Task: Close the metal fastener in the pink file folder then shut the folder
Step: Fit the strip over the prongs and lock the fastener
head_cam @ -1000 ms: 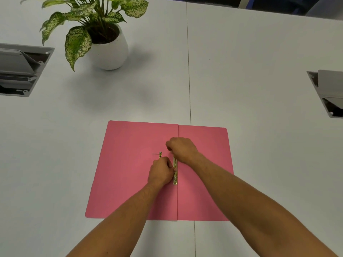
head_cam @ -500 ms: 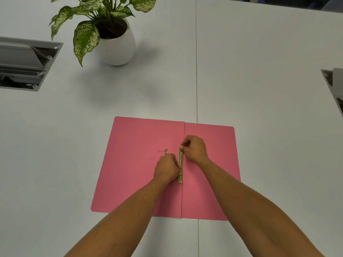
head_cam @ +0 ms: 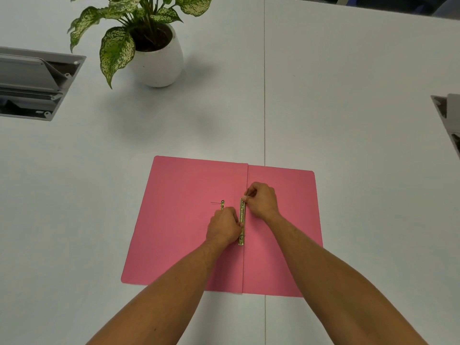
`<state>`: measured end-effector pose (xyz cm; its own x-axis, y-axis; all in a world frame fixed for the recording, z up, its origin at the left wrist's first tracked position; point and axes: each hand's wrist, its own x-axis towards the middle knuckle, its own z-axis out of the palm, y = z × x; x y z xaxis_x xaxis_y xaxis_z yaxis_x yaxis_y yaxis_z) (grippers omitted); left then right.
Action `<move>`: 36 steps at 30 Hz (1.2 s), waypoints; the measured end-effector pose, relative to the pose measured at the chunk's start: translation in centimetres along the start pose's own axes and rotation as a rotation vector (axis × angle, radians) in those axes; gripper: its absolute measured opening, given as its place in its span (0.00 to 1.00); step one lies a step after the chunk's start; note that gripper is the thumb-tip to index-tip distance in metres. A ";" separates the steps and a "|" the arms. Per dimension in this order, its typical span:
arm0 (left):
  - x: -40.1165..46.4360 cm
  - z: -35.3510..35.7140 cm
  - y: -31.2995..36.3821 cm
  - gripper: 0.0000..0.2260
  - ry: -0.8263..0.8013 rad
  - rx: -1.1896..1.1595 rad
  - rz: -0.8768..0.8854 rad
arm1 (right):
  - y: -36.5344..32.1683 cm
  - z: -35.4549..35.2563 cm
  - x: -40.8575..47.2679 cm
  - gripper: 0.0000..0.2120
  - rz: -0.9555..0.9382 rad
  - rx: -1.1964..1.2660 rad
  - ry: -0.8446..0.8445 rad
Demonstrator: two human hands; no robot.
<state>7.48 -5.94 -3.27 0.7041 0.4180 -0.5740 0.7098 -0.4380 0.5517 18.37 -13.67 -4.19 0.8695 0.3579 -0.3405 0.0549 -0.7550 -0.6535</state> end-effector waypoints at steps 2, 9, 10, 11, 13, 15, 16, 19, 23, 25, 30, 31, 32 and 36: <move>0.0 0.0 -0.1 0.06 0.001 0.000 0.000 | 0.0 0.0 0.0 0.06 0.008 0.013 0.006; 0.0 0.2 -0.2 0.09 0.018 -0.011 0.002 | -0.1 0.7 -0.4 0.08 -0.008 0.063 0.025; 0.0 0.2 -0.2 0.10 0.020 -0.016 0.003 | 0.0 0.7 -0.4 0.07 -0.013 0.067 0.025; 0.0 0.2 -0.2 0.11 0.022 -0.020 0.004 | 0.1 0.7 -0.4 0.06 -0.019 0.070 0.020; 0.0 0.2 -0.3 0.13 0.028 -0.034 0.002 | 0.4 0.6 -0.5 0.04 -0.026 0.079 0.016; -0.1 0.1 -0.3 0.13 0.034 -0.034 0.001 | 0.5 0.6 -1.1 0.06 -0.024 0.101 0.020; -0.1 0.1 -0.3 0.13 0.036 -0.032 0.003 | 0.6 0.6 -1.7 0.08 -0.025 0.109 0.018; -0.2 0.1 -0.4 0.14 0.040 -0.035 0.006 | 1.6 1.0 -3.9 0.13 -0.077 0.074 0.013; -0.3 0.1 -0.5 0.12 0.055 -0.055 0.022 | 3.4 1.6 -6.6 0.15 -0.096 0.038 0.003; -0.5 0.0 -0.4 0.11 0.058 -0.064 0.022 | 3.7 1.7 -7.3 0.20 -0.105 0.026 -0.031; -0.5 -0.6 -0.6 0.09 0.010 -0.131 0.035 | 4.0 1.4 -7.9 0.28 -0.192 -0.098 -0.107; -0.5 -0.6 -0.7 0.08 -0.002 -0.140 0.047 | 4.1 1.2 -7.9 0.30 -0.193 -0.112 -0.121; -0.5 -0.6 -0.8 0.07 -0.013 -0.145 0.057 | 4.2 1.1 -7.9 0.31 -0.193 -0.126 -0.133; -1.1 -0.7 -1.3 0.02 -0.046 -0.230 0.044 | 3.9 1.0 -7.8 0.28 -0.196 -0.175 -0.154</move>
<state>5.79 -5.30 -2.91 0.7367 0.3638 -0.5701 0.6680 -0.2602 0.6972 11.32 -18.82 -4.74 0.7499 0.5753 -0.3267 0.3095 -0.7416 -0.5952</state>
